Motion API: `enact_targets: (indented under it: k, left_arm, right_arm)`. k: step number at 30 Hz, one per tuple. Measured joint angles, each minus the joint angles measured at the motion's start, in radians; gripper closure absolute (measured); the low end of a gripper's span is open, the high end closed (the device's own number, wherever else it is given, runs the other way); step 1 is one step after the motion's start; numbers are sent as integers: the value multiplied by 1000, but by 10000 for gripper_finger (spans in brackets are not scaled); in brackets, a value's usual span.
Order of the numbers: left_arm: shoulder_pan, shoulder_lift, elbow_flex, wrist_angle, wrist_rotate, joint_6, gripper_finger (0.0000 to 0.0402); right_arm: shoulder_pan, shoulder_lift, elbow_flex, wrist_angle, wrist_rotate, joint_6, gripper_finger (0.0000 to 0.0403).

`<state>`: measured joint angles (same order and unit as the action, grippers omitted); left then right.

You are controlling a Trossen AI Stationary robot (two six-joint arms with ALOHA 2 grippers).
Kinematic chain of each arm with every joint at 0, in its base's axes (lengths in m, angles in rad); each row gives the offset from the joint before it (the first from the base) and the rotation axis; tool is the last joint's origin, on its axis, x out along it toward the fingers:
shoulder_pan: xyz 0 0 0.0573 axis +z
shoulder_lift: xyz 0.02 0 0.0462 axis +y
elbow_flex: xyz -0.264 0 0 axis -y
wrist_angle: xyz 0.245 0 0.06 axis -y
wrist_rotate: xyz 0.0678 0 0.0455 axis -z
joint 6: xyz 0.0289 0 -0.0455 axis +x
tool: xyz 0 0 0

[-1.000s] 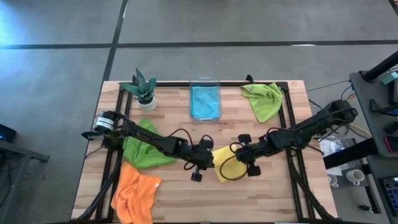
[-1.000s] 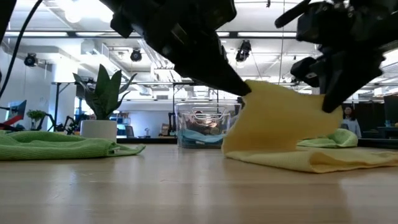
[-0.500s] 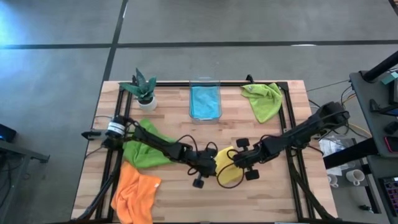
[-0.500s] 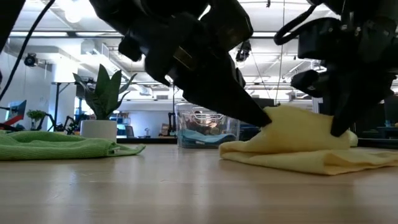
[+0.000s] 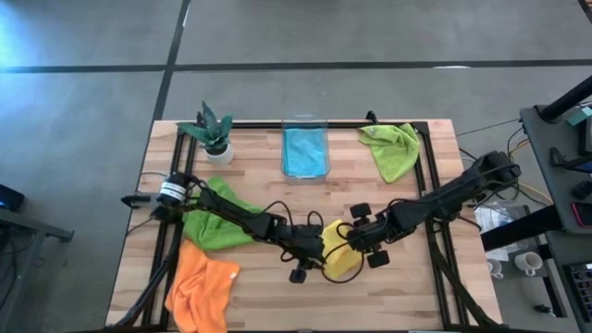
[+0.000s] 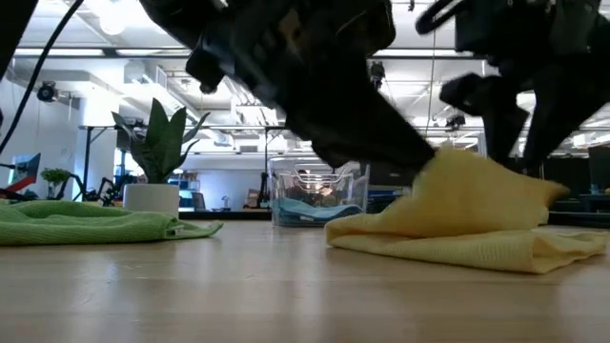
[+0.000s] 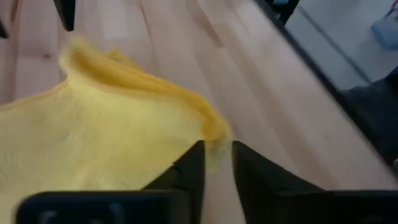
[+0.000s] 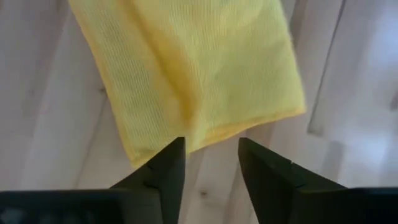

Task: Fold microfiber towels
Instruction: Fold the yellow microfiber cloth

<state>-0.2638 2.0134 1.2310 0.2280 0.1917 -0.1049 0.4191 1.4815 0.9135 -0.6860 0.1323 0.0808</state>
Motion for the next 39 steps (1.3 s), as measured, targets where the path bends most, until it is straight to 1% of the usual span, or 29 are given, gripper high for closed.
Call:
enact_targets:
  k: [3, 5, 7, 9, 10, 12, 14, 16, 18, 20, 22, 24, 27, 30, 34, 37, 39]
  left_arm:
    - [0, -1, 23, 8, 16, -17, 286]
    - [0, -1, 30, 2, 16, 5, 255]
    - [1, -6, 32, -24, 15, 13, 230]
    - [10, -29, 32, -81, -4, 9, 216]
    - [15, -46, 31, -112, -34, 9, 213]
    - [25, -78, 18, -171, -134, 8, 212]
    - [35, -84, 1, -182, -259, 4, 215]
    - [43, -79, -19, -192, -332, -19, 220]
    - [49, -51, -26, -148, -336, -28, 224]
    - [50, -31, -44, -142, -336, -28, 226]
    - [50, 3, -45, -103, -336, -20, 226]
    - [50, 22, -50, -115, -336, -21, 226]
    - [50, 52, -45, -88, -333, -21, 226]
    - [50, 78, -45, -51, -330, -21, 226]
    - [49, 78, -40, -51, -327, -20, 226]
    - [46, 48, -42, -69, -322, -20, 227]
    - [46, 7, -43, -81, -316, -18, 227]
  right_arm:
    - [0, 1, 40, -10, 4, -41, 244]
    - [0, 8, 57, 21, 46, -55, 241]
    - [0, 17, 59, 101, 97, -52, 242]
    - [0, 31, 41, 236, 104, -50, 245]
    - [5, 41, 28, 289, 99, -41, 247]
    - [16, 80, 12, 375, 68, -23, 249]
    - [31, 126, 6, 388, 50, -3, 250]
    - [46, 179, 5, 392, 47, 26, 249]
    - [62, 227, 4, 387, 42, 51, 248]
    - [76, 262, 10, 363, 8, 62, 248]
    - [86, 276, 18, 298, -15, 93, 251]
    - [87, 277, 30, 206, -41, 121, 254]
    - [91, 252, 30, 92, -40, 132, 257]
    - [91, 215, 23, 87, -36, 113, 259]
    - [88, 167, 23, 93, -6, 103, 255]
    - [86, 127, 23, 99, 25, 129, 252]
    - [84, 100, 23, 101, 61, 201, 249]
